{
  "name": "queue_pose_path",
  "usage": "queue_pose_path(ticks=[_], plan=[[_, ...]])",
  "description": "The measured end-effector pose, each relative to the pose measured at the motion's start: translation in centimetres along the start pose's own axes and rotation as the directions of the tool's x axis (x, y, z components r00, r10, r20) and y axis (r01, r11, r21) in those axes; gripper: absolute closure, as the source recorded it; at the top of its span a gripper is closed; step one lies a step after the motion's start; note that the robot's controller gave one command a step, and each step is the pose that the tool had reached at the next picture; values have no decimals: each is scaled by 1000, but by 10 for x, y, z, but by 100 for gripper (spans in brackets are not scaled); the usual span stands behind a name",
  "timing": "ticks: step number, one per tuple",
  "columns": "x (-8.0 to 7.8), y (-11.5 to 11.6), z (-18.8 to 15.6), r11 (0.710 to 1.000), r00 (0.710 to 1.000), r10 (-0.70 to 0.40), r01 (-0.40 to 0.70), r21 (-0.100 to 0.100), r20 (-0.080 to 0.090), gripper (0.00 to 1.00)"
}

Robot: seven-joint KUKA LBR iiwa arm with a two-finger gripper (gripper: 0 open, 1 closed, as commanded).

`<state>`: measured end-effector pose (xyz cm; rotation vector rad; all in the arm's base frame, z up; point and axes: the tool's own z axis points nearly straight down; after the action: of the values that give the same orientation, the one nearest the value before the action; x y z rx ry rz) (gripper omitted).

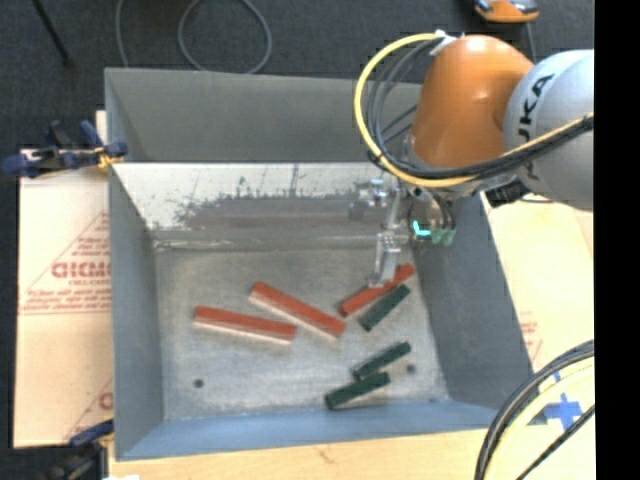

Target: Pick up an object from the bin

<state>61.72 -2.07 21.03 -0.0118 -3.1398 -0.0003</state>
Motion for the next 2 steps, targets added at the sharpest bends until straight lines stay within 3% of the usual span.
queue_pose_path(ticks=[1,2], plan=[[0,-8,141,984,984,180,-180,-1,-1,0],[43,-81,139,985,985,171,-171,3,6,0]])
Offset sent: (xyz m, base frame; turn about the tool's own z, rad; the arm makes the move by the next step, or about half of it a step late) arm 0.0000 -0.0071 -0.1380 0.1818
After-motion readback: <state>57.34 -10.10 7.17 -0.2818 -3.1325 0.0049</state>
